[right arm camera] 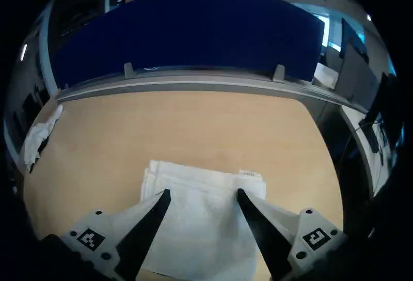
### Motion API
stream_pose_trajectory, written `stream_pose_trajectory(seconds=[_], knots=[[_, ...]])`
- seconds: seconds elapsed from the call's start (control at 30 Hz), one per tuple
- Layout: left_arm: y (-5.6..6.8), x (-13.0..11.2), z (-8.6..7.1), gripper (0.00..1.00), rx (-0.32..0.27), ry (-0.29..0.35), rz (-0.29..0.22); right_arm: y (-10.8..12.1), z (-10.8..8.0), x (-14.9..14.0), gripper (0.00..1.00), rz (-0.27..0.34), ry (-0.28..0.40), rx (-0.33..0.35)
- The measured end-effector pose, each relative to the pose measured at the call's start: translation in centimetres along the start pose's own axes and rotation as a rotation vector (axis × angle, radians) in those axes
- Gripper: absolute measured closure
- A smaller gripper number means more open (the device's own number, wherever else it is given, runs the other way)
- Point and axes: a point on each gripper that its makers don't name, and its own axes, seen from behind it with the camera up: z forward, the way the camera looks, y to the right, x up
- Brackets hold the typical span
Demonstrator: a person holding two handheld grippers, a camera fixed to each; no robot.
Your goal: Fold towel
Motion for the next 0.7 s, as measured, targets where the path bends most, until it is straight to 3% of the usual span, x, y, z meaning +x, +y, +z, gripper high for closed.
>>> stream_pose_trajectory(seconds=[0.4,0.7], knots=[[0.0,-0.1,0.4,0.08,0.001,-0.002,-0.004,0.0,0.1,0.0,0.0,-0.014,-0.009,0.0],[0.3,0.5,1.0,0.08,-0.019,0.013,-0.016,-1.7,-4.2,1.9,0.0,-0.002,0.078,0.027]])
